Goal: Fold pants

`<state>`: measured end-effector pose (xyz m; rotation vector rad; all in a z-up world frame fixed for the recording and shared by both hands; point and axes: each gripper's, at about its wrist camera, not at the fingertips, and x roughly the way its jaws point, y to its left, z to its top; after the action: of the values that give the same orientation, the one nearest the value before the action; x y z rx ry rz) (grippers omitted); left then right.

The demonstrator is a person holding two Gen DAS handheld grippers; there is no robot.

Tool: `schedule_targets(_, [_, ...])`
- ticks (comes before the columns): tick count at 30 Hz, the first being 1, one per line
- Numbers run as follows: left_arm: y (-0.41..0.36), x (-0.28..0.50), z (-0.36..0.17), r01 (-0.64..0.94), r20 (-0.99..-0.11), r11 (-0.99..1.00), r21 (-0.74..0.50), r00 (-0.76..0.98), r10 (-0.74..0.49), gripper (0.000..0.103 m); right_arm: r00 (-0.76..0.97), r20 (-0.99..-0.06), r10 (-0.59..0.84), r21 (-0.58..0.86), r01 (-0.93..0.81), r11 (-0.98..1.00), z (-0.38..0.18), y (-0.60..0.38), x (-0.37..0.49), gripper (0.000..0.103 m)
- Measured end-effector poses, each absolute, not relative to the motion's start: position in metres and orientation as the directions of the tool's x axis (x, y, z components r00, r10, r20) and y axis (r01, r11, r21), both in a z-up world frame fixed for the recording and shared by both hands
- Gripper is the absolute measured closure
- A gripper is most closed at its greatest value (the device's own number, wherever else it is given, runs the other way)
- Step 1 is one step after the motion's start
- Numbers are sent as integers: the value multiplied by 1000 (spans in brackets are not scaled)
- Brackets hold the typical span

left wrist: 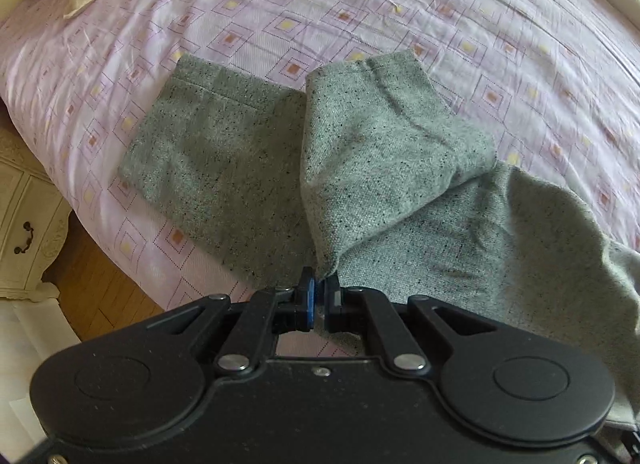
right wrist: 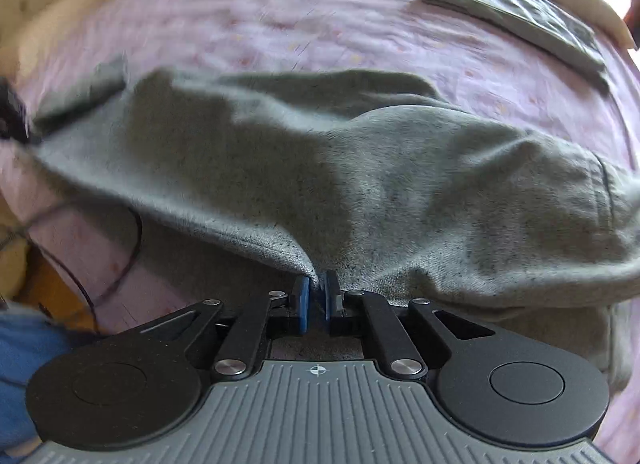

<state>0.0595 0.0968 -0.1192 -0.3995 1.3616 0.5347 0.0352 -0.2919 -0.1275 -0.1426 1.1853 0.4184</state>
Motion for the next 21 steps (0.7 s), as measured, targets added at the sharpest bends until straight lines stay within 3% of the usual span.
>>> schedule_targets(2, [97, 60, -118, -582, -984, 812, 37, 122, 133, 98, 353, -892, 282, 189, -274, 943, -114, -313, 35, 84])
schedule_targets(4, [97, 62, -116, -579, -982, 814, 42, 125, 139, 98, 432, -868, 245, 204, -141, 969, -102, -337, 32, 81])
schedule_targets(11, [94, 69, -114, -564, -980, 823, 64, 118, 157, 98, 564, -824, -55, 287, 498, 818, -100, -446, 17, 70])
schedule_targets(21, [92, 73, -110, -560, -976, 824, 81, 124, 181, 98, 552, -834, 12, 436, 646, 627, -142, -485, 35, 70])
